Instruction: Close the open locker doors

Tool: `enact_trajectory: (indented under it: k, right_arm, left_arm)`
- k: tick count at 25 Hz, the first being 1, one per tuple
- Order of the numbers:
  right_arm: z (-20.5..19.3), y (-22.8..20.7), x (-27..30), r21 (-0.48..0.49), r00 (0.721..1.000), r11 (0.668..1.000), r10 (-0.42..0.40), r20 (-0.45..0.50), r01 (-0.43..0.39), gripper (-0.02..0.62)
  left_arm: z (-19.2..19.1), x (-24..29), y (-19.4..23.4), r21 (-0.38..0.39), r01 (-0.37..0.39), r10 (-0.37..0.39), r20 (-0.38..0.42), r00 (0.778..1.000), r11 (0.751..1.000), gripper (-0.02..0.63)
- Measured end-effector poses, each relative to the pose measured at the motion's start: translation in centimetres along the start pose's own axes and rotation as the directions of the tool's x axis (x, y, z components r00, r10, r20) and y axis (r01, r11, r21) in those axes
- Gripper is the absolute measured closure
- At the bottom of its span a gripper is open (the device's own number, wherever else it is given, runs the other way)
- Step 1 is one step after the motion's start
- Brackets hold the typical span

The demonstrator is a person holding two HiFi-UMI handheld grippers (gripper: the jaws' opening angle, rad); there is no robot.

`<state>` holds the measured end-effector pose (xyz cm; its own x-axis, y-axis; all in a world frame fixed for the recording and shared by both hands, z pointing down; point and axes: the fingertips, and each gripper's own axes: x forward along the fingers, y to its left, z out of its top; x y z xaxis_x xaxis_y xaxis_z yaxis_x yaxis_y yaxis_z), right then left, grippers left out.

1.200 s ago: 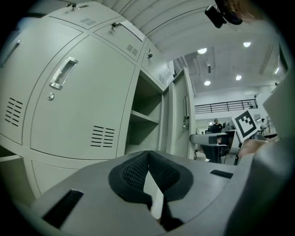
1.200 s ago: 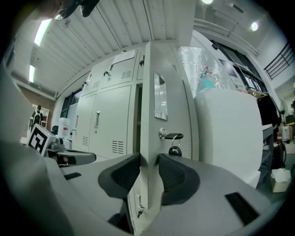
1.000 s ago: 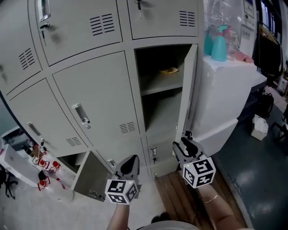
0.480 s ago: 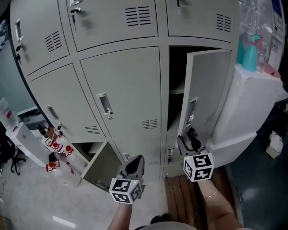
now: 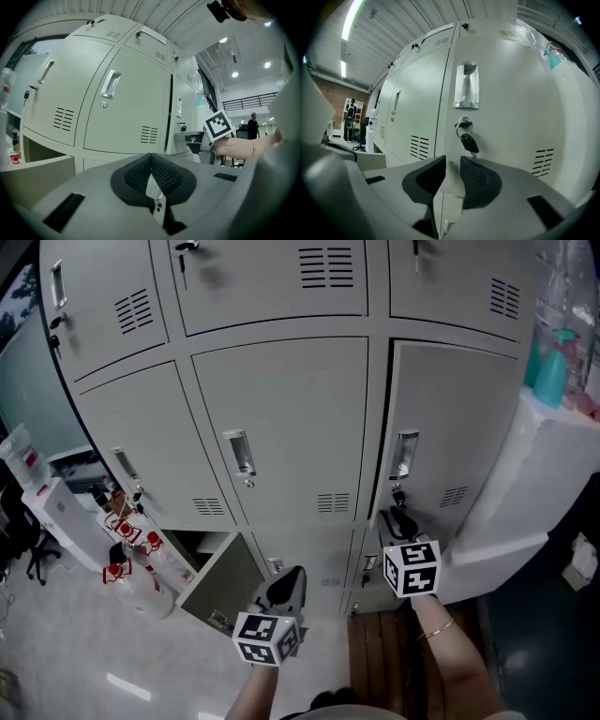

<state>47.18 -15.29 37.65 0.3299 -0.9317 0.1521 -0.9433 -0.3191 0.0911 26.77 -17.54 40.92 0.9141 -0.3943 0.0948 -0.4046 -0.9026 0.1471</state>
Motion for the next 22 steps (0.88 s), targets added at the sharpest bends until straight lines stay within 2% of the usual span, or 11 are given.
enact_trajectory:
  k: [10,16,19,22]
  right_arm:
    - [-0.4,-0.9,3.1,-0.049,0.999,0.998,-0.03,-0.033,0.028,0.525]
    - [-0.3,-1.2,3.0,-0.042,0.998,0.998,-0.043,-0.045,0.042,0.538]
    - [-0.3,-0.2,2.0,-0.009,0.999,1.0,-0.021,-0.027,0.021,0.548]
    - [-1.1,2.7,0.5,0.017,0.999,0.999,0.046,-0.023,-0.045,0.549]
  left_arm:
    - [-0.3,0.3,1.9,-0.001,-0.036,0.036,-0.002,0.999,0.999,0.586]
    - [0.0,-0.3,2.4,-0.002,-0.062,0.062,-0.003,0.998,0.998,0.586]
    - [0.0,-1.3,2.7,0.001,-0.079,0.079,-0.003,0.997,0.997,0.586]
    - [-0.2,-3.3,3.6,0.003,-0.129,0.129,0.012,0.992,0.992,0.586]
